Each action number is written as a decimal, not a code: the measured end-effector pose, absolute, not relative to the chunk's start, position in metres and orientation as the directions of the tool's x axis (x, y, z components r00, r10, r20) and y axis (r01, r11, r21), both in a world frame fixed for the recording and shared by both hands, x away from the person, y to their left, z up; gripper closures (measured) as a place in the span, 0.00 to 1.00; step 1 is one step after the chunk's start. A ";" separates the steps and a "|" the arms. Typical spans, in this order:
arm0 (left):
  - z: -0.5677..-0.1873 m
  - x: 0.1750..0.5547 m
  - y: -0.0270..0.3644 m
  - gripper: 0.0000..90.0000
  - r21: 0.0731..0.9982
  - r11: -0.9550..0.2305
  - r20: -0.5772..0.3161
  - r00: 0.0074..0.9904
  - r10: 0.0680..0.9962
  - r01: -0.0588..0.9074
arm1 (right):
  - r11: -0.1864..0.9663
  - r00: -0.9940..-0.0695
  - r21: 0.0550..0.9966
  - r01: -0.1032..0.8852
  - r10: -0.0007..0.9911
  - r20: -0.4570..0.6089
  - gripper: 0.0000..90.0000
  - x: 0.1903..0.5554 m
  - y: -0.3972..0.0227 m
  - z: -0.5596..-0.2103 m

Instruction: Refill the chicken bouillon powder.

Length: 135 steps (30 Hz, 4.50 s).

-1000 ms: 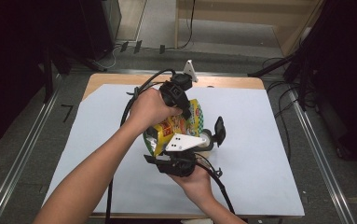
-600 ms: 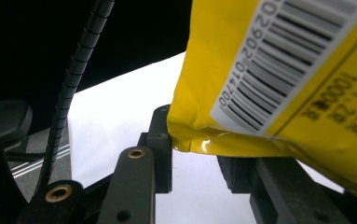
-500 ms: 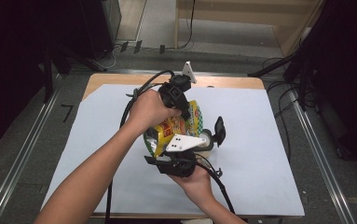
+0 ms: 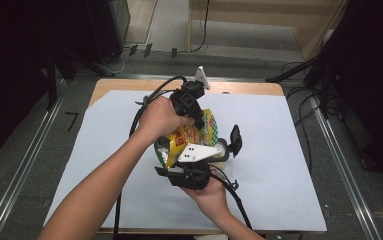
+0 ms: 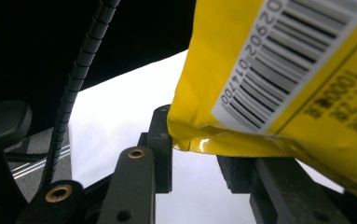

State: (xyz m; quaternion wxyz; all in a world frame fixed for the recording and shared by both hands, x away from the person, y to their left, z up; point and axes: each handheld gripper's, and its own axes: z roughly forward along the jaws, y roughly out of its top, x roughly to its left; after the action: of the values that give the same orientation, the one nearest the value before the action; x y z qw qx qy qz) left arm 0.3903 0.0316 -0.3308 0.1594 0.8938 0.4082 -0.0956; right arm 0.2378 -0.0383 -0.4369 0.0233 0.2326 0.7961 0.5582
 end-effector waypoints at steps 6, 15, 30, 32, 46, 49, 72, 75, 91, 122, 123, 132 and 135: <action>-0.331 0.390 0.032 0.94 0.211 -0.616 -0.303 0.650 0.697 0.759 | 0.271 -0.892 0.901 0.338 0.398 0.215 0.78 0.238 -0.039 -0.437; -0.330 0.389 0.031 0.94 0.216 -0.620 -0.300 0.656 0.693 0.754 | 0.273 -0.891 0.900 0.340 0.399 0.215 0.78 0.238 -0.039 -0.437; -0.331 0.389 0.029 0.94 0.217 -0.621 -0.299 0.657 0.692 0.753 | 0.270 -0.890 0.900 0.341 0.400 0.217 0.78 0.237 -0.040 -0.436; -0.331 0.389 0.030 0.94 0.218 -0.621 -0.300 0.657 0.692 0.753 | 0.271 -0.891 0.900 0.340 0.399 0.216 0.78 0.237 -0.040 -0.436; -0.330 0.391 0.029 0.94 0.220 -0.618 -0.310 0.655 0.689 0.755 | 0.266 -0.888 0.901 0.344 0.404 0.219 0.78 0.238 -0.040 -0.435; -0.330 0.391 0.029 0.93 0.221 -0.619 -0.307 0.656 0.690 0.754 | 0.265 -0.888 0.900 0.345 0.403 0.221 0.78 0.238 -0.040 -0.435; -0.327 0.389 0.028 0.93 0.220 -0.628 -0.289 0.664 0.689 0.747 | 0.262 -0.889 0.902 0.344 0.401 0.223 0.79 0.237 -0.040 -0.434; -0.327 0.389 0.028 0.93 0.223 -0.626 -0.290 0.664 0.689 0.747 | 0.262 -0.889 0.903 0.339 0.402 0.218 0.79 0.237 -0.040 -0.435; -0.328 0.390 0.026 0.93 0.220 -0.631 -0.287 0.667 0.687 0.744 | 0.261 -0.888 0.902 0.344 0.402 0.222 0.79 0.237 -0.040 -0.434; -0.327 0.389 0.023 0.93 0.224 -0.634 -0.285 0.672 0.683 0.740 | 0.261 -0.887 0.903 0.341 0.409 0.217 0.79 0.237 -0.041 -0.434; -0.327 0.389 0.023 0.93 0.225 -0.635 -0.286 0.673 0.682 0.739 | 0.260 -0.886 0.903 0.341 0.410 0.217 0.79 0.237 -0.041 -0.434; -0.326 0.389 0.023 0.93 0.228 -0.634 -0.284 0.673 0.682 0.739 | 0.262 -0.886 0.904 0.339 0.411 0.213 0.79 0.237 -0.041 -0.434; -0.327 0.389 0.023 0.93 0.228 -0.633 -0.285 0.673 0.683 0.740 | 0.262 -0.886 0.904 0.338 0.412 0.212 0.79 0.237 -0.041 -0.434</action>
State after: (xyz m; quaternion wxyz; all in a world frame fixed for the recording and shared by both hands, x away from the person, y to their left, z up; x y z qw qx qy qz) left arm 0.3891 0.0227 -0.3266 0.1644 0.8996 0.3954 -0.0862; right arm 0.2371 -0.0409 -0.4339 0.0330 0.2360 0.7937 0.5597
